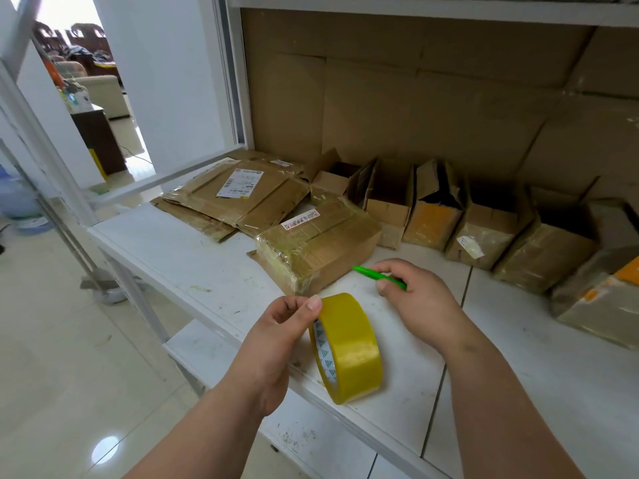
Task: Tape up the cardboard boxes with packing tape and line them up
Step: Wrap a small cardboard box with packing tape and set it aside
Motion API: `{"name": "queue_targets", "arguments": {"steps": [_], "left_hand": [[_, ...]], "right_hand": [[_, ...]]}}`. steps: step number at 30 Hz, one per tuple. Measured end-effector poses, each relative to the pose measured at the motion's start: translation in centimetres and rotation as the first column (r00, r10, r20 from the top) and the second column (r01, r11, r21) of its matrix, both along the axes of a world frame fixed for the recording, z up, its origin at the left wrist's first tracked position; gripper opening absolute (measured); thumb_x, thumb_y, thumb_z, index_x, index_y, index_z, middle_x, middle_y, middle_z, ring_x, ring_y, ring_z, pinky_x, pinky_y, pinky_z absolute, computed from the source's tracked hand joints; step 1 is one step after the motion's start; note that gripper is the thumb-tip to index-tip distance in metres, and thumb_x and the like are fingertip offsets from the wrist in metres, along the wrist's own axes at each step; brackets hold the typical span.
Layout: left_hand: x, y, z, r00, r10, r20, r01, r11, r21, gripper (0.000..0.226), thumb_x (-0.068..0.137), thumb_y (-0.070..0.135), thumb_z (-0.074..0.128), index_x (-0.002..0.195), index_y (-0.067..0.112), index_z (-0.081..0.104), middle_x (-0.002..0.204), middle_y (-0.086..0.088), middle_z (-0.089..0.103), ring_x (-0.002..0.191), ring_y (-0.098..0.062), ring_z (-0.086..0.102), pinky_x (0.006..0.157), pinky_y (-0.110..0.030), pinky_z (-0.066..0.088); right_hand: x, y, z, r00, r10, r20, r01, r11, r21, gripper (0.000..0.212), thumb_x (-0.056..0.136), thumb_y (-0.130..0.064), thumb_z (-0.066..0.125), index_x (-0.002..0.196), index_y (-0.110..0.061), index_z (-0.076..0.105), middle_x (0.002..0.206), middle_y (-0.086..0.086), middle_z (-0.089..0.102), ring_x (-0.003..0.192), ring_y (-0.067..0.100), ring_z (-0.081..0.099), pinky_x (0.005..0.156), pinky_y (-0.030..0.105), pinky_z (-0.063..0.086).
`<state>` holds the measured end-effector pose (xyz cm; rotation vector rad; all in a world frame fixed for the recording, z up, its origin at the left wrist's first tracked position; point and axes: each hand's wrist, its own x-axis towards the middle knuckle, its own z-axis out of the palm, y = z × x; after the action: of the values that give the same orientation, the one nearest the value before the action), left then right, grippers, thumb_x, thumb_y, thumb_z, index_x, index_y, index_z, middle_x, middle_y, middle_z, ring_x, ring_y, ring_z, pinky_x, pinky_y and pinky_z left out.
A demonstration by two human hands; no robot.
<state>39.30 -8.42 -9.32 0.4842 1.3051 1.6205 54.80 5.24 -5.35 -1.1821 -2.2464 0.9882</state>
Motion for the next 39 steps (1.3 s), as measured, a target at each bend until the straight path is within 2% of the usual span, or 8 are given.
{"name": "queue_targets", "arguments": {"steps": [4,7,11,14,18,23,27,39], "left_hand": [[0.2,-0.1,0.2,1.000,-0.001,-0.013,0.001,1.000,0.015,0.040,0.065,0.045,0.079,0.092,0.018,0.067,0.088,0.003,0.071,0.094,-0.015,0.060,0.090,-0.033,0.040],[0.1,-0.3,0.1,1.000,0.008,-0.013,-0.007,1.000,0.014,0.037,0.064,0.045,0.078,0.090,0.021,0.069,0.090,0.001,0.071,0.095,-0.017,0.061,0.094,-0.037,0.042],[0.1,-0.3,-0.1,1.000,0.007,-0.013,-0.007,1.000,0.018,0.041,0.064,0.048,0.078,0.093,0.020,0.069,0.091,0.001,0.072,0.097,-0.017,0.061,0.099,-0.039,0.041],[0.0,-0.3,0.0,1.000,0.002,-0.015,-0.001,1.000,0.030,0.039,0.067,0.047,0.082,0.092,0.020,0.069,0.090,0.001,0.072,0.096,-0.016,0.062,0.099,-0.038,0.041],[0.0,-0.2,0.2,1.000,-0.009,-0.019,0.009,1.000,0.026,0.024,0.066,0.046,0.078,0.080,0.028,0.073,0.091,0.000,0.072,0.097,-0.018,0.061,0.102,-0.041,0.040],[0.0,-0.3,0.3,1.000,-0.004,-0.002,0.004,0.999,0.035,0.031,0.067,0.043,0.078,0.088,0.021,0.070,0.093,-0.002,0.072,0.095,-0.016,0.063,0.100,-0.039,0.040],[0.0,-0.3,0.3,1.000,0.011,-0.010,-0.011,0.999,0.042,0.036,0.067,0.041,0.084,0.090,0.018,0.068,0.085,0.004,0.070,0.085,-0.008,0.061,0.089,-0.031,0.039],[-0.3,-0.3,0.4,1.000,0.000,-0.006,0.000,0.999,0.037,0.035,0.066,0.040,0.076,0.089,0.016,0.066,0.081,0.006,0.070,0.089,-0.013,0.057,0.089,-0.035,0.038]], "right_hand": [[-1.4,0.5,0.7,0.991,0.115,0.066,-0.115,0.993,-0.010,0.021,0.097,-0.029,0.059,0.109,-0.042,0.069,0.101,-0.015,0.067,0.091,0.008,0.059,0.077,0.028,0.048],[-2.3,0.8,1.2,0.970,0.153,0.186,-0.157,0.987,0.009,0.021,0.095,-0.035,0.058,0.109,-0.044,0.071,0.111,-0.017,0.069,0.106,0.009,0.060,0.096,0.037,0.050],[-3.3,0.9,2.3,0.937,0.168,0.306,-0.189,0.981,0.041,0.022,0.095,-0.038,0.055,0.108,-0.044,0.072,0.112,-0.017,0.069,0.110,0.016,0.059,0.102,0.043,0.045],[-3.9,0.7,3.5,0.904,0.179,0.389,-0.223,0.972,0.072,0.023,0.098,-0.035,0.054,0.111,-0.041,0.071,0.118,-0.016,0.068,0.117,0.013,0.056,0.108,0.039,0.039],[-4.7,0.2,4.6,0.871,0.185,0.456,-0.265,0.957,0.119,0.024,0.099,-0.033,0.054,0.116,-0.037,0.071,0.122,-0.015,0.067,0.119,0.011,0.056,0.106,0.032,0.038],[-5.6,-0.2,4.9,0.847,0.195,0.495,-0.285,0.952,0.113,0.023,0.099,-0.033,0.055,0.114,-0.037,0.072,0.121,-0.015,0.068,0.118,0.013,0.056,0.104,0.031,0.040],[-6.2,-0.4,5.2,0.837,0.197,0.511,-0.303,0.944,0.132,0.023,0.098,-0.033,0.055,0.112,-0.037,0.072,0.119,-0.015,0.068,0.118,0.013,0.056,0.106,0.032,0.039],[-7.2,0.3,4.3,0.805,0.162,0.571,-0.304,0.939,0.162,0.021,0.095,-0.029,0.057,0.103,-0.038,0.075,0.117,-0.015,0.068,0.117,0.016,0.056,0.107,0.037,0.036]]}}
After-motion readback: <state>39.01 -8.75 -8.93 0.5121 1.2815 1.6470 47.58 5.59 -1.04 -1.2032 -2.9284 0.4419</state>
